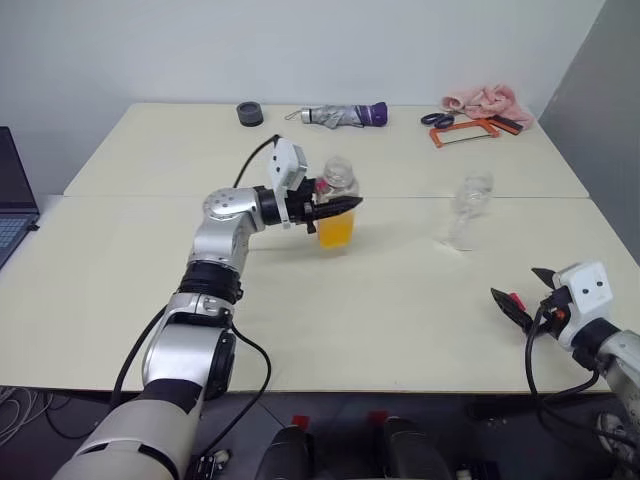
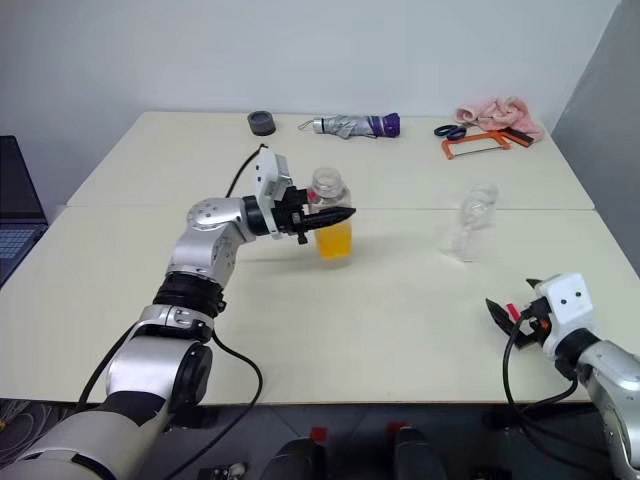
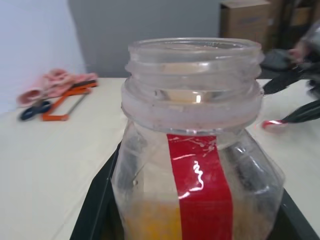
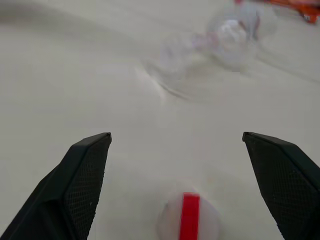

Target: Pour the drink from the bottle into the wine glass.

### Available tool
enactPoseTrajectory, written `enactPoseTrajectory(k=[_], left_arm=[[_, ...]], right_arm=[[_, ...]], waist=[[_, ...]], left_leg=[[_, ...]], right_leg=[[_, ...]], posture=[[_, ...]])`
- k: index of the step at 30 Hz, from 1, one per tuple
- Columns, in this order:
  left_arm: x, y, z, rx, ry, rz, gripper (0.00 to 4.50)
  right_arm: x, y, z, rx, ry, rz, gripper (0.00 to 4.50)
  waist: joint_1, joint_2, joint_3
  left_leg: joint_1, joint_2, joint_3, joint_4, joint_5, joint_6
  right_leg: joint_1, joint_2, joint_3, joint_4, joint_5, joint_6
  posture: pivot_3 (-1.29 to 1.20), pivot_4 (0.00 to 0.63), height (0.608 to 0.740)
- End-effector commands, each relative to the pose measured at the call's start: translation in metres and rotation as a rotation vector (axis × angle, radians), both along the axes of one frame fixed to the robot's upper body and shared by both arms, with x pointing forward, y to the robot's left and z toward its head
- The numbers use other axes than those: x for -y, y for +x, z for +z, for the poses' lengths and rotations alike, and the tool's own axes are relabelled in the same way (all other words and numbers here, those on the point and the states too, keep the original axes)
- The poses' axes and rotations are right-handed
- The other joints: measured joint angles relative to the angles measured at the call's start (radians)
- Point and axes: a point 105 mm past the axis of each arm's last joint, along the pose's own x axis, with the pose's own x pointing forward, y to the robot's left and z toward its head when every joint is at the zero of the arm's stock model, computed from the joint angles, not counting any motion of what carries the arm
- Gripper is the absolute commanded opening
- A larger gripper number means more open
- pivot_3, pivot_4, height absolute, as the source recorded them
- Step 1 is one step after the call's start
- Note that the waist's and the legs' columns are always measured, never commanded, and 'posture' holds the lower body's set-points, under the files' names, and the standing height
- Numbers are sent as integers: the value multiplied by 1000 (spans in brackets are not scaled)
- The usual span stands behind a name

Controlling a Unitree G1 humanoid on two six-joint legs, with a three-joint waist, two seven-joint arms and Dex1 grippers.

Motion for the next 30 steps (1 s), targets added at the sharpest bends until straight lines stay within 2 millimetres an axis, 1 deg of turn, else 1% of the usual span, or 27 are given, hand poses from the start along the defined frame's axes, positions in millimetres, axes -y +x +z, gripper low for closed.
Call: enactPoseTrajectory(k=[1,3,5,7,8,12,14,19,22,30], left_arm=[[-35,24,24,83,-95,317,1722],[-55,33,25,77,-143,462,1720],[-72,38,25,67,-184,560,1716],[-87,41,23,50,-223,640,1716],[-93,42,22,42,-235,670,1716],[-117,45,13,9,-276,776,1716],[-123,45,9,0,-281,809,1716],[-134,46,-3,-21,-244,883,1716],[-134,47,-11,-27,-217,900,1716],[-133,47,-27,-50,-177,916,1716]], right_arm=[[-88,2,44,100,32,351,4500],[-119,12,50,110,32,422,4500],[-140,22,50,106,22,450,4500],[-158,32,50,108,13,467,4500],[-164,35,50,111,8,473,4500],[-190,50,50,120,-9,487,4500],[-198,56,51,123,-13,484,4500],[-209,65,56,137,-11,467,4500],[-215,66,58,150,-8,465,4500],[-220,65,60,162,-3,465,4500]], waist=[[-12,0,0],[-16,0,0],[-13,-1,0],[-10,-1,0],[-9,-1,0],[-1,-1,0],[1,-1,0],[6,-1,0],[1,-1,0],[-2,-1,-1]], left_leg=[[0,0,0,0,0,0],[1,1,-3,0,1,0],[0,1,-5,0,1,0],[-2,1,-5,0,1,-1],[-3,-1,-5,0,3,-4],[-8,-3,-4,1,4,-6],[-8,-4,-4,1,4,-6],[-9,-5,-5,1,4,-7],[-8,-5,-4,1,4,-7],[-8,-5,-4,1,5,-7]], right_leg=[[0,0,1,0,0,1],[1,2,-2,0,0,1],[0,2,-3,0,0,1],[0,1,-4,-1,1,0],[-1,-1,-4,-1,1,0],[-5,-9,-4,-2,1,2],[-5,-11,-4,-2,1,2],[-5,-12,-6,-2,1,3],[-6,-11,-6,-1,1,3],[-6,-10,-6,-1,1,2]], posture=[[0,150,740],[0,150,740],[0,150,740],[0,150,740],[0,150,740],[0,150,740],[0,150,740],[0,150,740],[0,150,740],[0,150,740]])
